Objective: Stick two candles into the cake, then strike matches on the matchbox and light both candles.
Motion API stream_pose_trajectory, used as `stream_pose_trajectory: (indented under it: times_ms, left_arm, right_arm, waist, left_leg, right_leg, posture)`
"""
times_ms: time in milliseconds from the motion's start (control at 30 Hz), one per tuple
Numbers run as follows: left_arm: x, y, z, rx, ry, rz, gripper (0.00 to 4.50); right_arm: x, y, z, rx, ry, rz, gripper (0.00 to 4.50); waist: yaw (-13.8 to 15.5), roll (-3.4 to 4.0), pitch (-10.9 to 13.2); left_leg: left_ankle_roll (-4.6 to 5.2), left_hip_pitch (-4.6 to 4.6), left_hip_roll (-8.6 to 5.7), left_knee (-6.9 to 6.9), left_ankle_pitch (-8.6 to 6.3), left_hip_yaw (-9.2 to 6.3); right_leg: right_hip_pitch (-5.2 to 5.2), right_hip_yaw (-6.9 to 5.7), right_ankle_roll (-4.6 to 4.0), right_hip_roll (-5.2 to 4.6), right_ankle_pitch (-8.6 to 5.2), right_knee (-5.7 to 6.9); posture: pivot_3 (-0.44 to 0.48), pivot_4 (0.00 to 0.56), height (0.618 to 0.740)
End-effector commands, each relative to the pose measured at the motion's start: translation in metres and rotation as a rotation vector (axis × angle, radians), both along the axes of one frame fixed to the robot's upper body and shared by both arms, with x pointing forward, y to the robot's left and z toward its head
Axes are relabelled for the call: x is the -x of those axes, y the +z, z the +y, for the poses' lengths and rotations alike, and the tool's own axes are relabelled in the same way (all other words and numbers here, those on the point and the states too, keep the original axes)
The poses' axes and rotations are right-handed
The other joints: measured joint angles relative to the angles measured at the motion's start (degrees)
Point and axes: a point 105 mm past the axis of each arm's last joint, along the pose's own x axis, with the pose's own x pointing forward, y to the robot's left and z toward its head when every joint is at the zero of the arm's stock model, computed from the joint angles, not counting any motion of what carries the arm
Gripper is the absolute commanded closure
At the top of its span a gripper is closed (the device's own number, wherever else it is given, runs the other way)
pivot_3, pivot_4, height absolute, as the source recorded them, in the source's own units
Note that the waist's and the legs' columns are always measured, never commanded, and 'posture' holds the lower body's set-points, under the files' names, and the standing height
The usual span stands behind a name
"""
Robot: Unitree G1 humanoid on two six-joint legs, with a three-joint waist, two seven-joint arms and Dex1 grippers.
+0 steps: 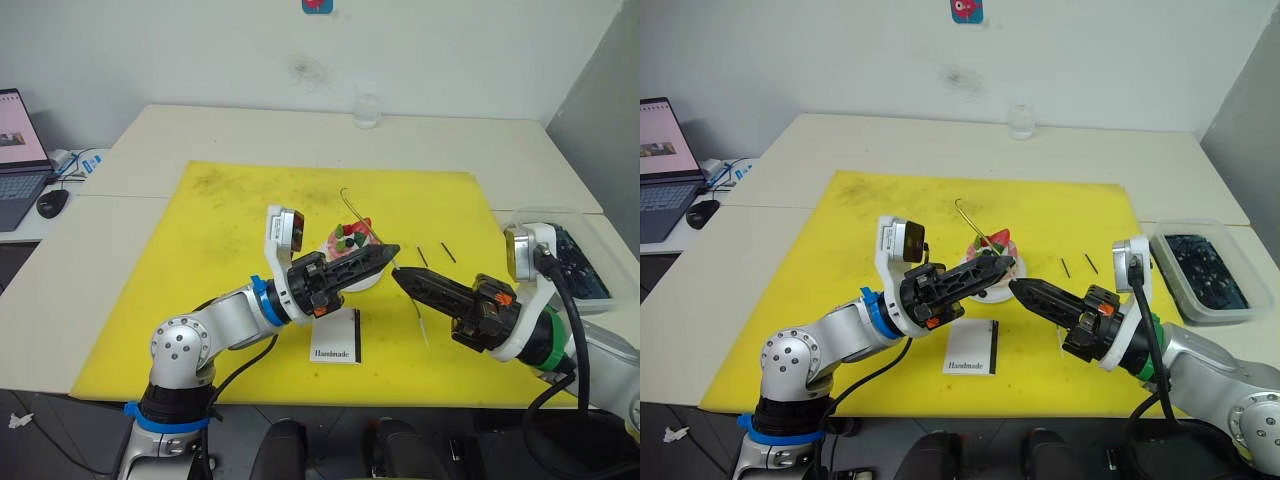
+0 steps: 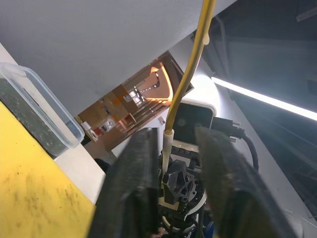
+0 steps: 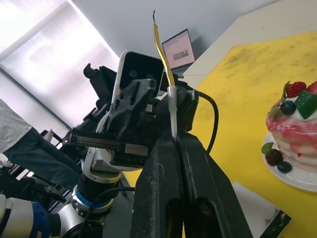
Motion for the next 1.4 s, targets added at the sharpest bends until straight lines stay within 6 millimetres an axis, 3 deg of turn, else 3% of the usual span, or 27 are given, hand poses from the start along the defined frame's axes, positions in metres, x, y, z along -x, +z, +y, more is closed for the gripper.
stream_pose_trajectory:
  times_ms: [33, 300, 333, 400, 567, 633, 733, 767, 933, 1400]
  left_arm:
    - [0.007, 0.003, -0.004, 0.015, -0.039, -0.025, 4.44]
    - [0.006, 0.002, -0.003, -0.047, 0.015, -0.1, 4.47]
    - [0.002, 0.005, -0.002, -0.068, 0.048, -0.137, 4.49]
    - [-0.01, 0.012, 0.003, -0.109, 0.144, -0.217, 4.5]
    - [-0.038, 0.032, 0.023, -0.249, 0.357, -0.456, 4.5]
    - [-0.044, 0.032, 0.03, -0.309, 0.389, -0.529, 4.5]
    - [-0.068, 0.024, 0.056, -0.477, 0.487, -0.656, 4.5]
    - [-0.074, 0.02, 0.062, -0.523, 0.497, -0.689, 4.5]
    - [-0.091, 0.008, 0.072, -0.564, 0.524, -0.727, 4.5]
    - [-0.1, -0.02, 0.05, -0.553, 0.444, -0.706, 4.5]
  right_arm:
    - [0.003, 0.009, 0.002, -0.021, 0.009, -0.034, 4.5]
    - [0.004, 0.005, 0.004, 0.009, 0.035, -0.023, 4.5]
    - [0.005, 0.004, 0.004, 0.036, 0.04, -0.041, 4.31]
    - [0.003, 0.002, 0.003, 0.117, 0.033, -0.099, 3.84]
    - [-0.008, -0.008, -0.001, 0.383, 0.014, -0.287, 2.06]
    - [-0.012, -0.01, -0.001, 0.446, 0.016, -0.338, 1.31]
    - [-0.02, -0.008, 0.003, 0.518, 0.018, -0.404, 0.19]
    - [-0.022, -0.009, 0.004, 0.543, 0.02, -0.415, 0.03]
    - [-0.03, -0.008, 0.012, 0.56, 0.013, -0.448, 0.03]
    - [-0.036, -0.028, 0.018, 0.644, -0.025, -0.442, 0.03]
  waist:
    - [0.0, 0.0, 0.0]
    - [0.0, 0.0, 0.0]
    - [0.0, 0.0, 0.0]
    - [0.0, 0.0, 0.0]
    - [0.02, -0.01, 0.01]
    - [-0.02, -0.01, 0.01]
    - [-0.08, 0.0, 0.02]
    - [-0.07, 0.02, 0.03]
    - [0.17, 0.01, 0.04]
    - [0.09, 0.0, 0.04]
  left_leg:
    - [0.0, 0.0, 0.0, 0.0, 0.0, 0.0]
    - [0.0, -0.01, 0.0, -0.01, 0.0, 0.0]
    - [0.0, -0.01, 0.0, -0.01, 0.0, 0.0]
    - [0.0, -0.02, -0.01, -0.01, 0.0, 0.0]
    - [0.0, -0.01, -0.06, -0.02, 0.0, 0.02]
    - [-0.01, -0.02, -0.07, -0.04, 0.0, 0.04]
    - [-0.02, -0.05, -0.04, -0.12, -0.01, 0.04]
    - [-0.02, -0.05, -0.02, -0.14, -0.01, 0.05]
    - [-0.02, -0.22, 0.09, -0.17, -0.01, 0.03]
    - [0.0, -0.58, 0.06, -0.04, -0.01, 0.01]
  right_leg:
    - [0.0, 0.0, 0.0, 0.0, 0.0, 0.0]
    - [-0.01, 0.0, -0.01, 0.0, 0.0, -0.02]
    - [-0.01, 0.0, -0.01, 0.0, 0.0, -0.03]
    - [-0.02, 0.0, -0.01, 0.0, -0.01, -0.03]
    - [-0.03, 0.01, -0.05, 0.02, -0.02, -0.04]
    - [-0.07, 0.02, -0.06, 0.07, -0.03, -0.06]
    - [-0.11, 0.0, -0.17, 0.12, -0.1, -0.1]
    - [-0.14, 0.0, -0.17, 0.15, -0.1, -0.1]
    - [-0.21, -0.13, -0.25, 0.13, -0.14, -0.13]
    - [-0.39, -0.2, 0.05, -0.17, -0.1, -0.14]
  posture:
    - [0.0, 0.15, 0.74]
    - [0.0, 0.15, 0.74]
    - [0.0, 0.15, 0.74]
    - [0.0, 0.15, 0.74]
    - [0.0, 0.15, 0.74]
    - [0.0, 0.15, 0.74]
    - [0.0, 0.15, 0.74]
    - [0.0, 0.15, 0.74]
    - [0.0, 0.15, 0.74]
    - [0.0, 0.15, 0.74]
